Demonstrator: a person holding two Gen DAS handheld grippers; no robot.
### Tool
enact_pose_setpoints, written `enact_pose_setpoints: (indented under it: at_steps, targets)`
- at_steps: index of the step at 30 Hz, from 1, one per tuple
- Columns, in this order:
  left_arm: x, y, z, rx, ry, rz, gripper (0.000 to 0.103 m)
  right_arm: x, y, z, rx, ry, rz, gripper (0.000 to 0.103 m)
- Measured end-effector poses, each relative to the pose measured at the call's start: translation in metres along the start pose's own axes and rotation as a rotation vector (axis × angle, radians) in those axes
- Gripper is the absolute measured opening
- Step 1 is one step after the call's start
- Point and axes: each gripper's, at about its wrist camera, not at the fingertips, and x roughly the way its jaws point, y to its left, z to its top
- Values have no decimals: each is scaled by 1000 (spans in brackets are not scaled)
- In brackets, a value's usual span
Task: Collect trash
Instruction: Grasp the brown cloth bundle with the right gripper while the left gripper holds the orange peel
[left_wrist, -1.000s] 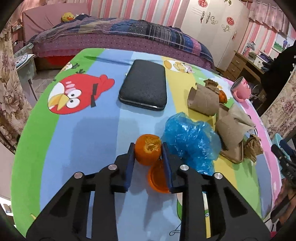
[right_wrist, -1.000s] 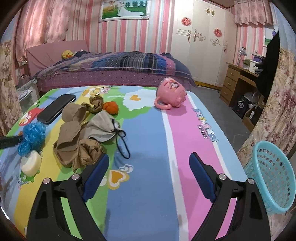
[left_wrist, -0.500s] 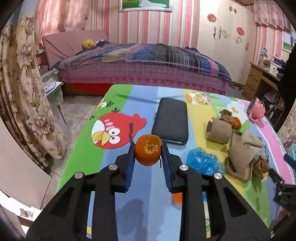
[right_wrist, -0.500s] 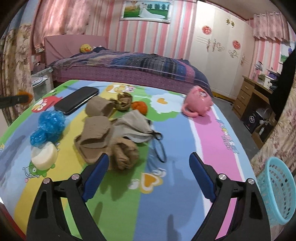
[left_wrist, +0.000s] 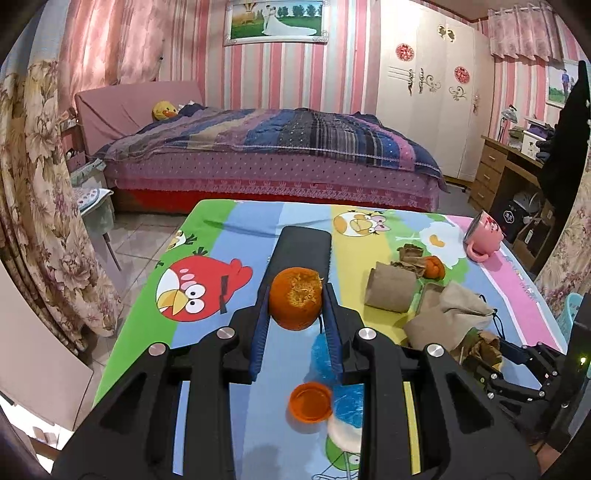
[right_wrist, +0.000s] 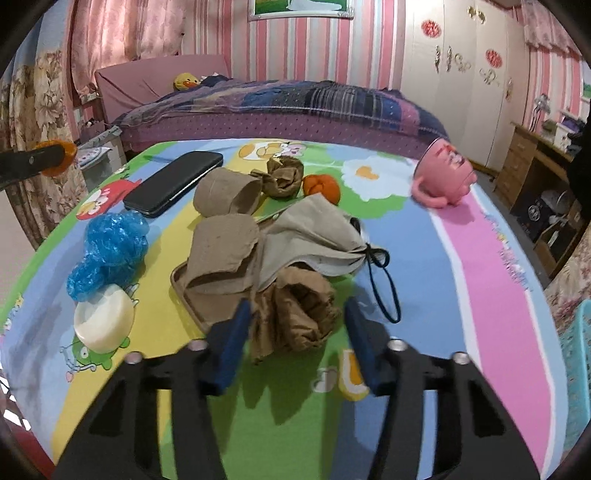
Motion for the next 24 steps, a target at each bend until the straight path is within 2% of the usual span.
enact_pose_setpoints:
  at_steps: [6, 12, 19, 24]
  targets:
    - [-5, -14, 1, 27, -9, 1, 27, -13, -10, 3, 35, -27, 8, 40]
    - [-13, -32, 10, 2, -30, -38, 27, -47, -18, 8, -21, -59, -42, 40]
    - [-24, -61, 16, 19, -53, -102, 27, -107, -75, 17, 79, -181, -100, 40]
    - [-26, -86, 13, 39, -47, -146, 27, -135, -119, 5, 133, -232, -173, 40]
